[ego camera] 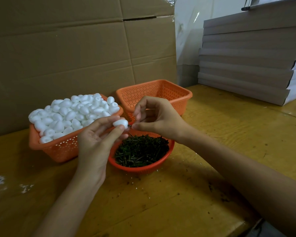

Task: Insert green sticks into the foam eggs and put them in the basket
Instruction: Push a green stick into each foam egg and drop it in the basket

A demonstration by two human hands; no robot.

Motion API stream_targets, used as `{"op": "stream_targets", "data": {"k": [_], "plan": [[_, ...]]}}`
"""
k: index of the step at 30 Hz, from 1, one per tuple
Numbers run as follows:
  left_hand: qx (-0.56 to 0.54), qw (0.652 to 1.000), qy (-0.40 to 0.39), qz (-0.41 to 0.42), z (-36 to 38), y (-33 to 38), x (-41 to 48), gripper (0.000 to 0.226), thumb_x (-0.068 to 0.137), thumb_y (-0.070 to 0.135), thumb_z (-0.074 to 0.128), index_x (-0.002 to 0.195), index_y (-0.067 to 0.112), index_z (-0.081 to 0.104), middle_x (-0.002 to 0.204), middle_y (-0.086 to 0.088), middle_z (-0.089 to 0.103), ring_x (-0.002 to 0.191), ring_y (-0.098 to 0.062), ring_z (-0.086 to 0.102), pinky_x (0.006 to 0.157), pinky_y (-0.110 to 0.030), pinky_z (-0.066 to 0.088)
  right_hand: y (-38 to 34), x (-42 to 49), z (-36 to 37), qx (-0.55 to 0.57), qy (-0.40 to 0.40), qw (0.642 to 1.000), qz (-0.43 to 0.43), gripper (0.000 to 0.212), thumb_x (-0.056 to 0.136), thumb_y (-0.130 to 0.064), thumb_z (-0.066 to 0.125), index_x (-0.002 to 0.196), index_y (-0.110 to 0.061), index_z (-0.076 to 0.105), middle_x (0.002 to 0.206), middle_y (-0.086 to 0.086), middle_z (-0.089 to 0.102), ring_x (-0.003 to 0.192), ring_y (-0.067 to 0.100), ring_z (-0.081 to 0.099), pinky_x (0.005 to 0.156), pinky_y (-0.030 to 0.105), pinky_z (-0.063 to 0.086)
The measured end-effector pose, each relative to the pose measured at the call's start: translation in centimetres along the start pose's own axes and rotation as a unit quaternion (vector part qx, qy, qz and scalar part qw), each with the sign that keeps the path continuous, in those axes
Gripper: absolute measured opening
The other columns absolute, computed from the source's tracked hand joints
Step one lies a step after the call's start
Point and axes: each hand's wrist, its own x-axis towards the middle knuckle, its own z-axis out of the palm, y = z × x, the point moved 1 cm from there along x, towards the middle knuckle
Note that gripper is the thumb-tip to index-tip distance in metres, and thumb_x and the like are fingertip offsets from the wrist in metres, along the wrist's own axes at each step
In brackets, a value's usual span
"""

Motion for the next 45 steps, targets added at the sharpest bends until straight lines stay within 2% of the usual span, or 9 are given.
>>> {"op": "stream_targets", "data": {"k": [3,7,11,14,20,25,30,39,45], "plan": [[-0.007,1.000,0.001,-0.009,-0.1,-0.1,0.1,0.026,0.081,0.012,0.081,0.107,0.014,0.078,0.116,-0.011,0.080,0.104,-0.030,0.079,0.080,-0.028,0.064,-0.1,0.0,0.1,0.011,0.006,1.000,-0.001,0.030,0.080,0.014,0.081,0.101,0.005,0.063,0.095,0.022,0.068,0.086,0.031,0.071,0.088,0.058,0.061],[-0.003,1.000,0.000,-0.012,-0.1,-0.1,0.0,0.028,0.080,0.012,0.080,0.108,0.011,0.077,0.118,-0.010,0.079,0.105,-0.029,0.079,0.081,-0.030,0.065,-0.3,-0.2,0.3,0.012,0.019,1.000,-0.009,0.031,0.079,0.014,0.082,0.103,0.009,0.063,0.100,0.030,0.067,0.089,0.045,0.072,0.087,0.061,0.060],[0.021,1.000,-0.001,0.003,0.1,-0.3,-0.1,0.021,0.087,0.001,0.079,0.105,0.011,0.077,0.118,-0.009,0.079,0.102,-0.026,0.079,0.080,-0.030,0.065,-0.3,-0.1,0.2,-0.002,0.021,1.000,-0.010,0.030,0.080,0.012,0.083,0.102,0.007,0.063,0.098,0.029,0.067,0.088,0.045,0.072,0.086,0.060,0.060],[0.021,1.000,-0.007,0.012,0.0,-0.4,-0.1,0.028,0.088,-0.004,0.078,0.112,0.009,0.073,0.117,-0.008,0.080,0.105,-0.025,0.079,0.079,-0.029,0.065,-0.3,-0.1,0.1,-0.007,0.017,1.000,-0.003,0.031,0.079,0.012,0.083,0.103,0.008,0.063,0.096,0.028,0.068,0.088,0.045,0.072,0.086,0.057,0.061],[0.015,1.000,-0.011,0.017,-0.1,-0.2,-0.1,0.034,0.076,0.014,0.084,0.109,0.012,0.076,0.114,-0.007,0.081,0.109,-0.024,0.078,0.078,-0.024,0.062,-0.3,-0.1,0.2,-0.009,-0.005,1.000,0.012,0.031,0.079,0.014,0.082,0.103,0.009,0.063,0.097,0.031,0.068,0.089,0.045,0.071,0.088,0.054,0.061],[0.028,0.999,-0.020,0.033,0.2,-0.1,-0.1,0.040,0.077,0.013,0.084,0.116,0.007,0.077,0.116,-0.006,0.081,0.111,-0.023,0.077,0.081,-0.024,0.062,-0.2,-0.2,0.6,-0.005,-0.017,0.999,0.038,0.034,0.076,0.021,0.079,0.104,0.014,0.061,0.099,0.034,0.069,0.088,0.029,0.071,0.090,0.047,0.060],[0.028,0.999,-0.015,0.032,0.1,-0.1,-0.1,0.044,0.077,0.009,0.083,0.120,0.003,0.075,0.116,-0.006,0.081,0.112,-0.022,0.077,0.079,-0.023,0.061,-0.3,-0.4,0.8,-0.018,0.010,0.999,0.048,0.033,0.077,0.016,0.082,0.104,0.012,0.063,0.096,0.026,0.075,0.092,0.041,0.075,0.091,0.053,0.061],[0.015,0.999,-0.016,0.028,0.1,0.0,-0.2,0.044,0.078,0.014,0.084,0.122,0.017,0.077,0.121,-0.004,0.079,0.113,-0.021,0.076,0.080,-0.022,0.062,-0.4,-0.5,1.0,-0.021,0.034,0.997,0.066,0.033,0.078,0.006,0.086,0.106,0.002,0.068,0.089,0.015,0.078,0.087,0.033,0.077,0.089,0.051,0.062],[0.003,1.000,-0.002,0.013,0.0,0.0,-0.2,0.039,0.069,0.024,0.090,0.104,0.022,0.074,0.111,-0.010,0.081,0.102,-0.026,0.079,0.078,-0.024,0.062,-0.4,-0.5,1.0,-0.039,0.034,0.996,0.068,0.028,0.078,0.006,0.086,0.102,0.000,0.071,0.090,0.013,0.079,0.089,0.028,0.078,0.090,0.051,0.062]]}}
